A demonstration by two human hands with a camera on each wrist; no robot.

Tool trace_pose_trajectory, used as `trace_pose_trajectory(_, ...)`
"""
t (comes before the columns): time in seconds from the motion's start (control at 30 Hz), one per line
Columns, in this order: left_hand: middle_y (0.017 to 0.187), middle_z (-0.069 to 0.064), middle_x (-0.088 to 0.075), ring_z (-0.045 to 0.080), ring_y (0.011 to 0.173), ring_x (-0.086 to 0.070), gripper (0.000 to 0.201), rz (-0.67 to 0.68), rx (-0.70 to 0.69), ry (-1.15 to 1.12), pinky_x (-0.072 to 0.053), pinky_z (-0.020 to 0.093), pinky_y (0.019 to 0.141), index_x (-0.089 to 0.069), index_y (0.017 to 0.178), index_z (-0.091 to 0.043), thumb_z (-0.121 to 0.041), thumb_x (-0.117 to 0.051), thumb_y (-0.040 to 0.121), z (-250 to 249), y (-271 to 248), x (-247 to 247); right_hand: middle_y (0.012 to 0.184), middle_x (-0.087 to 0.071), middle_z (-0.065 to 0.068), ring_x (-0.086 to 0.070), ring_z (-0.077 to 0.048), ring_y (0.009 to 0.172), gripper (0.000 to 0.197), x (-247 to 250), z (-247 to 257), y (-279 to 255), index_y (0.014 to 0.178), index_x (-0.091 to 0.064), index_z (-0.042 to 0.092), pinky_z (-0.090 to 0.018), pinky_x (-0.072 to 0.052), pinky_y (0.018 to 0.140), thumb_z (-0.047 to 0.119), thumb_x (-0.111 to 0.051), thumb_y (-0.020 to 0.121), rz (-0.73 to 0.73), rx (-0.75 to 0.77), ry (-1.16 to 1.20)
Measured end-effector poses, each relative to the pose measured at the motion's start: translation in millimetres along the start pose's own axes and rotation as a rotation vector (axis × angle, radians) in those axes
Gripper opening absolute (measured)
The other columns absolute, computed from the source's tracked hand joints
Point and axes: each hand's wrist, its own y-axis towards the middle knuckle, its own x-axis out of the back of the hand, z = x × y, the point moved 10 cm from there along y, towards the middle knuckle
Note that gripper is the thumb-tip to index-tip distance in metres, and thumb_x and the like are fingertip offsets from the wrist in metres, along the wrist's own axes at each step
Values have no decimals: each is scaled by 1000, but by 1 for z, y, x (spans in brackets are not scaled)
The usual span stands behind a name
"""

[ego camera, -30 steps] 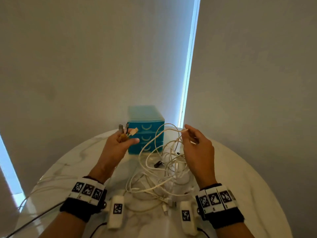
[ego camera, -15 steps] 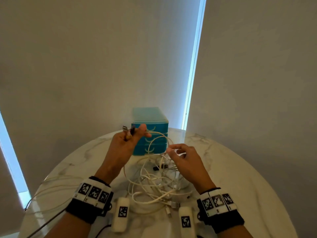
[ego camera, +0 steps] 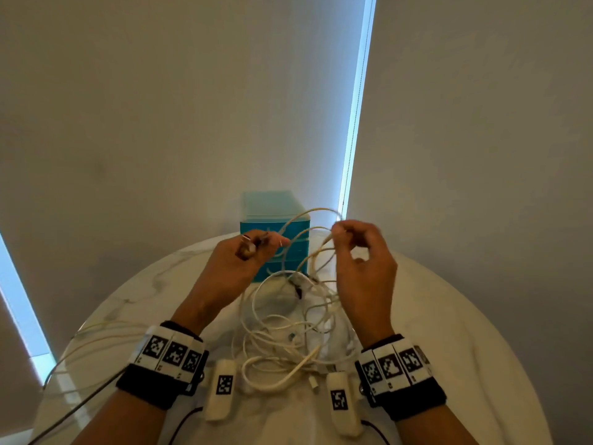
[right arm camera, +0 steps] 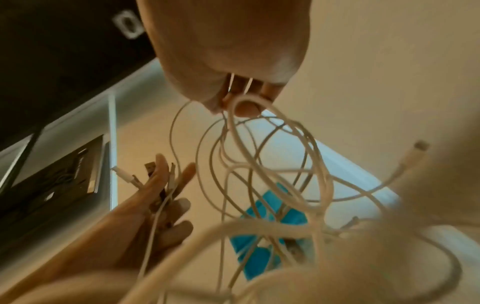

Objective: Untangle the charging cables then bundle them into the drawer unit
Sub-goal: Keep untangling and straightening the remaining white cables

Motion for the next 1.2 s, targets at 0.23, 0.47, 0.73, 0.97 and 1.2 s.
trace_pose_trajectory(0.23,103,-28,-77,-7,95,-72,53,286,100,225,-51,14,84,-78,117,-37,-63,-87,72,24,-4,-29,91,-79,10,-76,-7,90,11,-7,-12,0,104,-71,25,-45,-66,80,34,-67,106,48,-133,39)
trace_pose_trajectory(0.47,89,-19,-80,-2,86,-73,28,147,63,243,-51,25,78,-83,92,-36,-63,-80,86,20,0,-20,94,-82,4,-79,-12,92,14,-43,-21,-13,106,-71,23,-49,-66,87,36,-68,105,292,-200,23)
trace_pose_trajectory(0.73,68,-1,-71,3,60,-58,33,-133,82,263,-44,30,64,-82,80,-20,-51,-81,92,27,5,12,91,-77,4,-75,-16,92,15,0,-15,4,105,-66,22,-34,-61,69,37,-64,107,-23,-181,88)
trace_pose_trajectory(0.97,72,-7,-76,9,71,-67,26,-74,272,300,-46,31,69,-83,80,-28,-53,-83,89,60,3,21,103,-74,9,-79,-16,91,16,30,-1,18,115,-63,13,-28,-64,81,28,-64,108,-190,-148,257)
trace_pose_trajectory(1.2,118,-10,-78,2,100,-78,50,4,162,-48,-63,19,79,-73,125,-33,-40,-92,80,24,0,8,109,-79,-13,-82,-20,96,20,4,-15,9,115,-69,5,-29,-65,89,23,-66,107,-60,-309,394)
